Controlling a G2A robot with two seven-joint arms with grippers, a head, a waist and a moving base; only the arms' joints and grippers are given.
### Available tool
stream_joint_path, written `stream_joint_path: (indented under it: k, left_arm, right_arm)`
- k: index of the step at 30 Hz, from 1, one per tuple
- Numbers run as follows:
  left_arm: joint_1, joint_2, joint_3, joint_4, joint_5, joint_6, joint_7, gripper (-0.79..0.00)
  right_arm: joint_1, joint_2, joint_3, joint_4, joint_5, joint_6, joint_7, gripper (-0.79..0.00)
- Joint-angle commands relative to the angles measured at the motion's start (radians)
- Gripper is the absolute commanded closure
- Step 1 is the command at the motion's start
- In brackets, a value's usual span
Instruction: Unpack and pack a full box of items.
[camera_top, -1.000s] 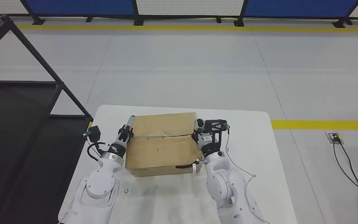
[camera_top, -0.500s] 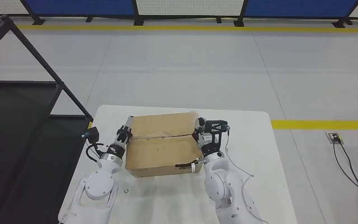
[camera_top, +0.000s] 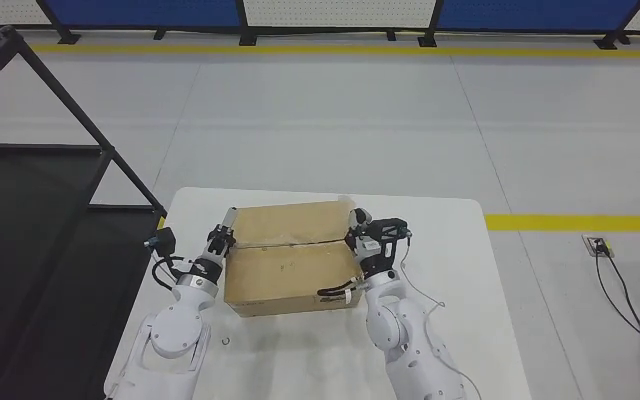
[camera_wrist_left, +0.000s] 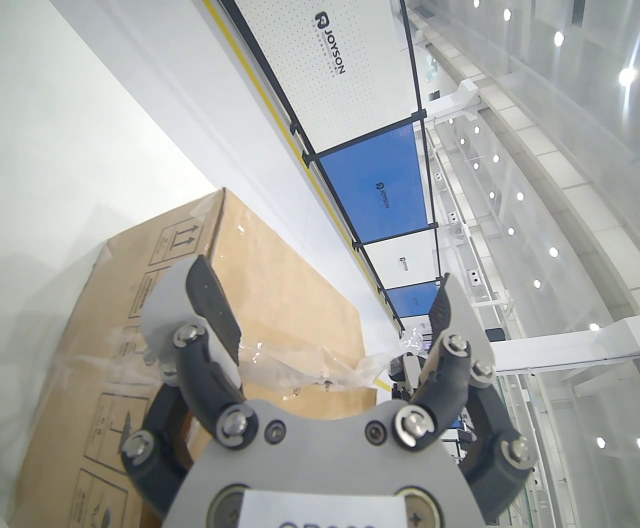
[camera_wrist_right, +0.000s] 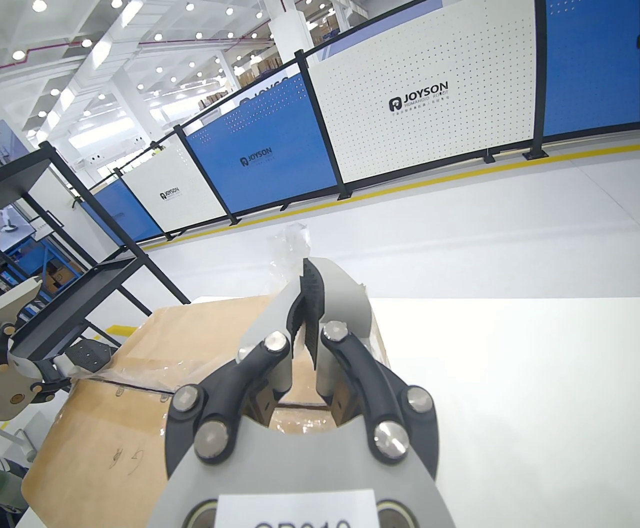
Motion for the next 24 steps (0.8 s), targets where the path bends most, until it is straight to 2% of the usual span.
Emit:
stream_joint_path:
  k: [1,2,3,4,5,16,24]
  left_arm:
    - [-0.001,0.0,0.001,0.0,0.0,-0.001,0.001,-0.785]
    - [-0.001,0.0,0.002,0.0,0.0,-0.001,0.001,-0.785]
    - [-0.002,0.0,0.003,0.0,0.001,-0.001,0.001,-0.785]
    - [-0.002,0.0,0.003,0.001,0.002,-0.001,0.0,-0.785]
    - [-0.003,0.0,0.004,0.001,0.002,-0.001,0.001,-0.785]
    - [-0.004,0.0,0.013,0.0,0.005,0.0,-0.002,-0.785]
    - [0.001,0.0,0.013,-0.002,0.002,-0.002,0.0,-0.785]
  right_arm:
    - [-0.006,0.003,0.004,-0.004,0.003,0.0,0.005,-0.129]
    - [-0.01,0.004,0.006,-0.009,0.001,0.003,0.014,-0.302]
    - [-0.014,0.006,0.007,-0.017,0.001,0.002,0.022,-0.391]
    - [-0.02,0.007,0.01,-0.024,0.002,0.001,0.032,-0.714]
    - [-0.026,0.009,0.012,-0.033,0.0,0.001,0.04,-0.785]
    - [-0.092,0.025,0.029,-0.137,-0.007,0.026,0.089,-0.785]
    - [-0.112,0.035,0.037,-0.194,0.016,0.017,0.172,-0.785]
